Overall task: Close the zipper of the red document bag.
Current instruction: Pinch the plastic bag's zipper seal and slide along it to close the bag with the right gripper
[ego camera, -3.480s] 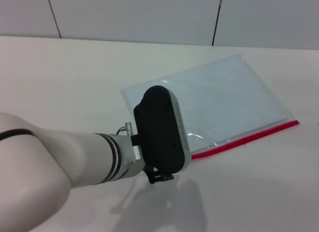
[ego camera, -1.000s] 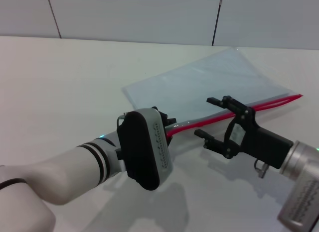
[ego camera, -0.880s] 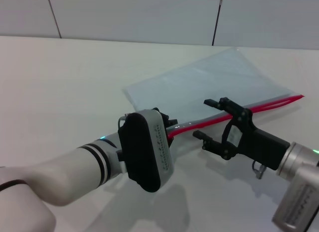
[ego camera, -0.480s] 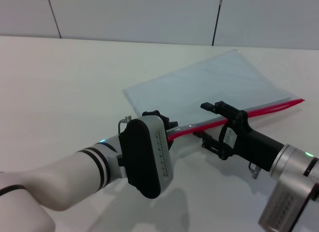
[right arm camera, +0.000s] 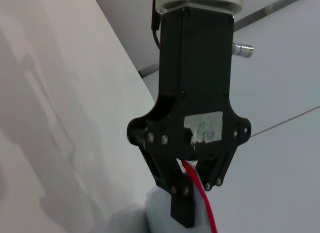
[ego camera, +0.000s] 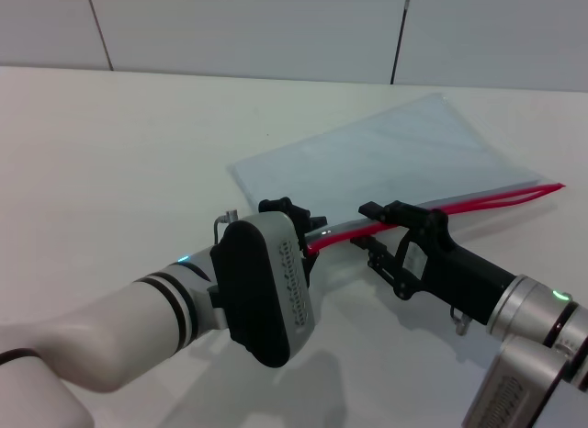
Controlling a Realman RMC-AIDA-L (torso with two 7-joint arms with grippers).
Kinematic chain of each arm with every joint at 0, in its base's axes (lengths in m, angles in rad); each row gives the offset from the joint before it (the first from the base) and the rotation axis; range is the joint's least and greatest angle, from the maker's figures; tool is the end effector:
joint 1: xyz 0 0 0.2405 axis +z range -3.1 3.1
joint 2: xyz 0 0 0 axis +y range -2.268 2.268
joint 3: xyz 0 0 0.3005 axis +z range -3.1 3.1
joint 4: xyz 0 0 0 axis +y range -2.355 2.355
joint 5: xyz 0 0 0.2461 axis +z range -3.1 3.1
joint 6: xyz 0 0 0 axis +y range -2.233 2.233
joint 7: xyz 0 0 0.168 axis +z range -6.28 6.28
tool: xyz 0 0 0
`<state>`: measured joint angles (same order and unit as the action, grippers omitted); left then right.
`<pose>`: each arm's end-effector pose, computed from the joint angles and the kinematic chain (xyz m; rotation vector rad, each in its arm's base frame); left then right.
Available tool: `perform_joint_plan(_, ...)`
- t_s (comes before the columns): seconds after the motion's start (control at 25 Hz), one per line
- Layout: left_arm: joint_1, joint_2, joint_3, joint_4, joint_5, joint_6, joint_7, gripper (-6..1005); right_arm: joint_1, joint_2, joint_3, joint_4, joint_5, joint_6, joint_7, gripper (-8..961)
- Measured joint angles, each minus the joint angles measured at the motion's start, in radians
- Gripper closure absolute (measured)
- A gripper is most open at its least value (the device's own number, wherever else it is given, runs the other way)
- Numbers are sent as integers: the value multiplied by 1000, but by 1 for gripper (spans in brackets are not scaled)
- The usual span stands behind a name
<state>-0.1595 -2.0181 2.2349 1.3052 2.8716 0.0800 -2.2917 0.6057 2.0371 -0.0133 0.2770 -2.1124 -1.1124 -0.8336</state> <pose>-0.2208 0.3489 -0.1643 -2.2852 0.4299 0.0882 0.2985 0.3611 -0.1702 -2.0948 -0.9113 0.1932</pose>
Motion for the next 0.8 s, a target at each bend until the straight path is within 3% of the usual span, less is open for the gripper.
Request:
perform_joint_plan(0.44,0,0,0,0,0,0,0,944,-1,0,3,8,-1,0,-6,717)
perform_joint_plan(0.8,0,0,0,-1,0,0,0,945,1,0,3,16,-1,0,-11,774)
